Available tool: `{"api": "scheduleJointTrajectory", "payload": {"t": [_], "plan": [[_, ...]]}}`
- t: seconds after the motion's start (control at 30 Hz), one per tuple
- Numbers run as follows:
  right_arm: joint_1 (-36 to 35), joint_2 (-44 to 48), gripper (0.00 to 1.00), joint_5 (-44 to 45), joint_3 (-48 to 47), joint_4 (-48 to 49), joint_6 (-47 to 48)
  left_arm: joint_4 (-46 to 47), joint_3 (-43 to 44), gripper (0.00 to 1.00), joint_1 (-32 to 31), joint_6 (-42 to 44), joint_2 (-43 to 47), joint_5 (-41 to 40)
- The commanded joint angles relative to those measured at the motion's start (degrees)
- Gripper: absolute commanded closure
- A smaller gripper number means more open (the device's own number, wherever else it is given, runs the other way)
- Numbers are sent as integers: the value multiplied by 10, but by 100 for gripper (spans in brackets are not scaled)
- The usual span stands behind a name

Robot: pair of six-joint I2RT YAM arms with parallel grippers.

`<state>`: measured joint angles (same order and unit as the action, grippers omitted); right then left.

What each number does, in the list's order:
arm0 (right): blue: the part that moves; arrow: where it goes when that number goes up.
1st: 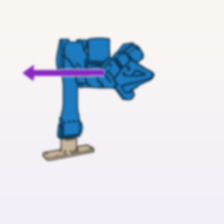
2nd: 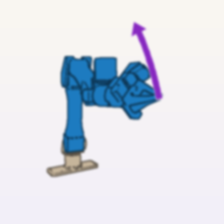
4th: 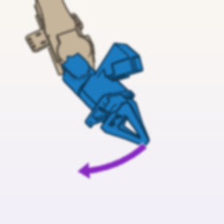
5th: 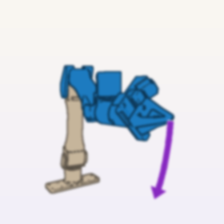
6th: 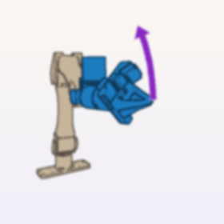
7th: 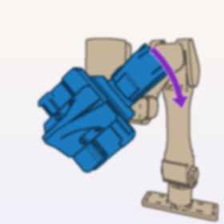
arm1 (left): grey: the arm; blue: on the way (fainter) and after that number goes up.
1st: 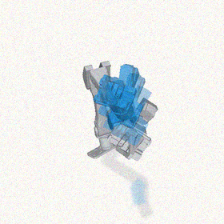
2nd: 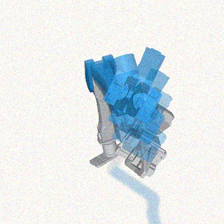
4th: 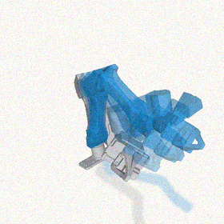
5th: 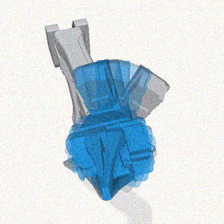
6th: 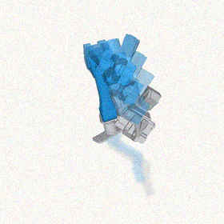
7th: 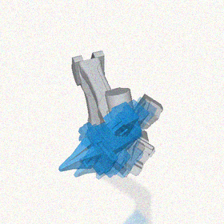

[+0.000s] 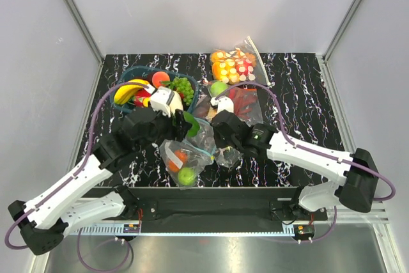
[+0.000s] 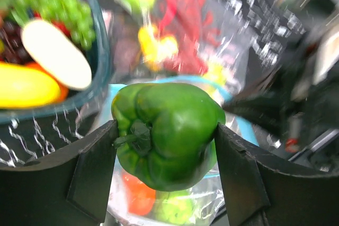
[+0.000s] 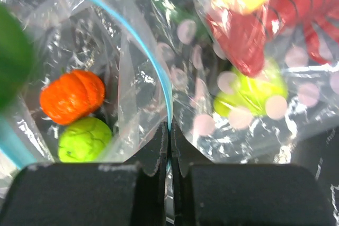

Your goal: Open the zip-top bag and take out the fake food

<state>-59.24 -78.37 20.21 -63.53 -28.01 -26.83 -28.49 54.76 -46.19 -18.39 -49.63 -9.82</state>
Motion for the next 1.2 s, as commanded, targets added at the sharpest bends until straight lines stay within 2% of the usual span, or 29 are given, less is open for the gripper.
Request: {"api": "scheduleJointTrajectory", "payload": {"t": [0.0,0.13,0.23,0.4,0.57,0.87,1.17], "plan": [[3,40,96,30,14,-27,-10,40,77,45,17,17,6,-24],[2,68,96,61,20,-60,-12,46,124,44,77,28,-34,-10],[3,88,95,73,22,-74,-14,58,129,44,147,20,-71,-4],[3,108,95,78,27,-79,-16,89,128,43,208,24,-133,-70],[3,107,95,72,27,-77,-13,142,123,43,239,39,-216,-87],[4,103,95,50,38,-61,-11,200,114,43,293,44,-309,-44],[4,98,95,35,38,-52,-12,234,128,42,298,58,-379,-19]]}}
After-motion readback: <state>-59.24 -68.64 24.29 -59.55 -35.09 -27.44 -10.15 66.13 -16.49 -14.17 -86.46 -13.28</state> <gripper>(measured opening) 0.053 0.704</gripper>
